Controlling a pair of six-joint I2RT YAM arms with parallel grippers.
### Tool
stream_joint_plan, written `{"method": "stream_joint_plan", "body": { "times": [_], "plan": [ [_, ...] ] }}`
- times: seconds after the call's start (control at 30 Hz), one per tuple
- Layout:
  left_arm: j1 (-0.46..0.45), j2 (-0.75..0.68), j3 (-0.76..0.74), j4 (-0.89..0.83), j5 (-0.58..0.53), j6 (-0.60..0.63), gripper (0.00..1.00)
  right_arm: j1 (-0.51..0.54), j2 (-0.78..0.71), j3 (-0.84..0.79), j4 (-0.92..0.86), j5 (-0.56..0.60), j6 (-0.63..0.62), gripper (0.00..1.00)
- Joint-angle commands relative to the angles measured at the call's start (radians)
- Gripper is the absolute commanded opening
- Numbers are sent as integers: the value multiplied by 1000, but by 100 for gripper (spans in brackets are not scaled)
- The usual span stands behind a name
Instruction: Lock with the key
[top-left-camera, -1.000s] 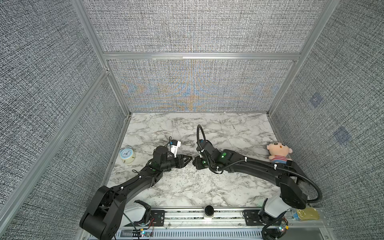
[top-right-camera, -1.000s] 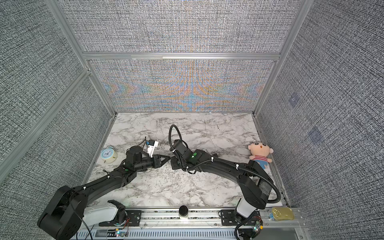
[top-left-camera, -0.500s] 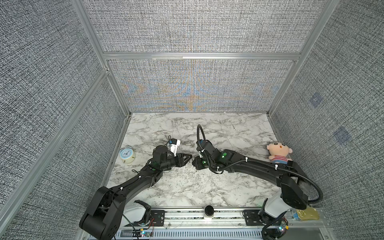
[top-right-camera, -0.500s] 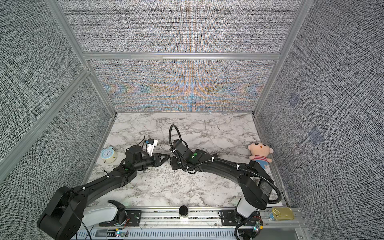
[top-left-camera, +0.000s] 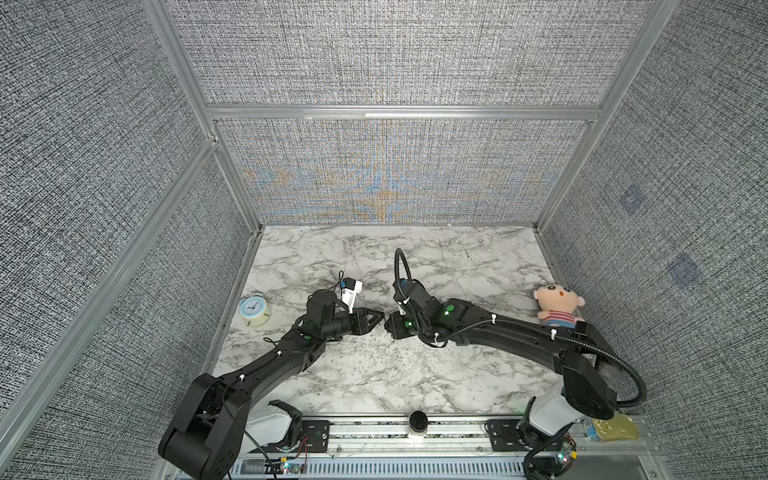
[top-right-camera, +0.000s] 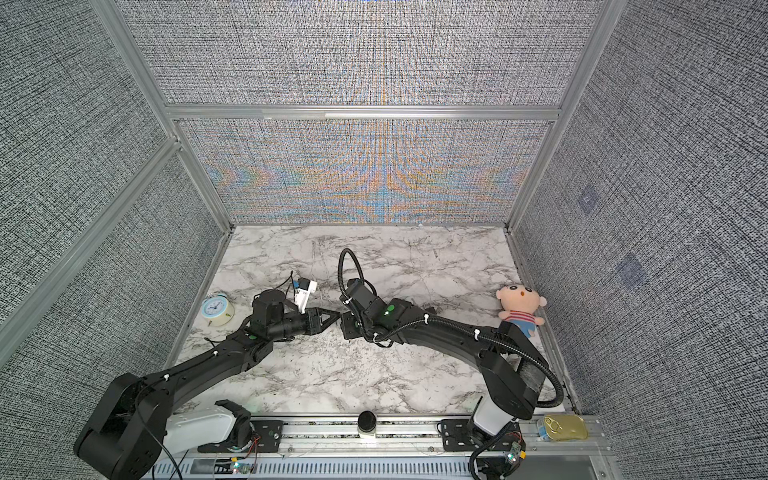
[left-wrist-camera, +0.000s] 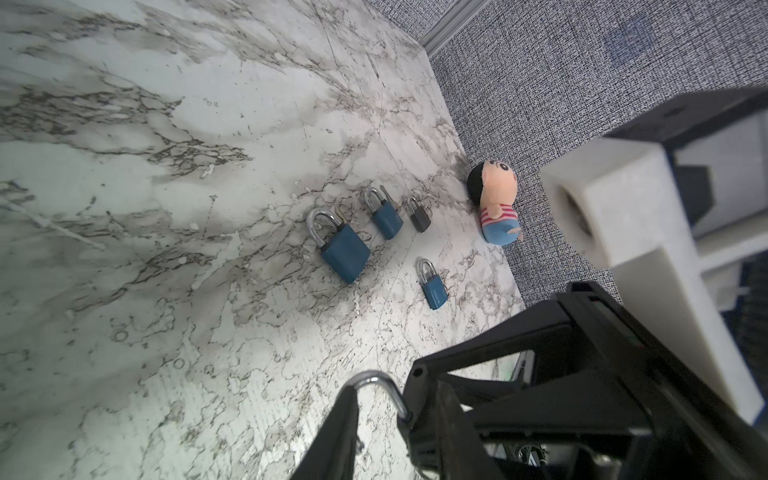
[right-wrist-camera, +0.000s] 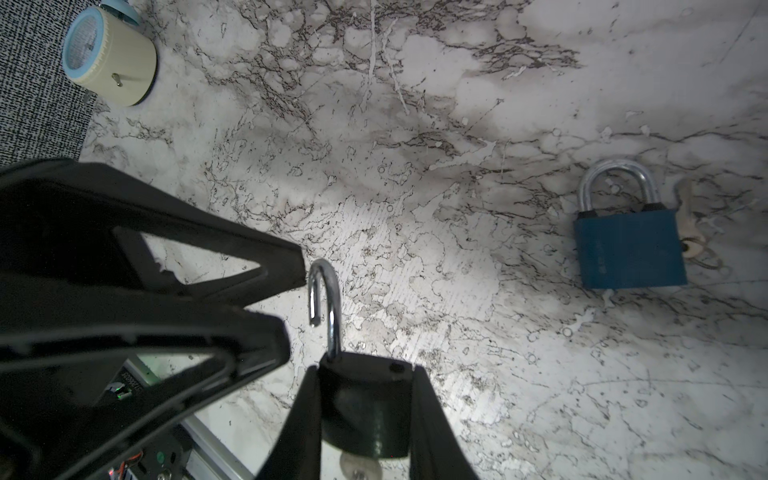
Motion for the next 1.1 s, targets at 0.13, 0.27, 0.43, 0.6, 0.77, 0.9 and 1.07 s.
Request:
{"method": "stream_joint_plan", "body": {
  "times": [0.13, 0.27, 0.43, 0.6, 0.77, 0.9, 1.07],
  "plan": [
    [0, 29, 18, -11, 46, 3, 37, 0, -6, 8, 4, 12, -2, 16],
    [-1, 47, 26, 7, 57, -1, 38, 1, -7, 6, 12, 8, 3, 16],
    [-4, 81, 40, 27, 68, -7, 38, 1, -7, 6, 17, 3, 4, 16],
    [-5, 111, 49, 58, 68, -20, 37, 3, -9, 3, 22, 3, 5, 16],
    [-5, 143, 52, 99, 80, -33, 33, 6, -7, 2, 27, -5, 2, 16],
    [-5, 156, 53, 126, 90, -45, 31, 9, -3, 2, 32, -6, -3, 16],
    [-5, 165, 60, 128, 94, -44, 27, 13, -1, 5, 34, -9, -4, 16]
  ]
}}
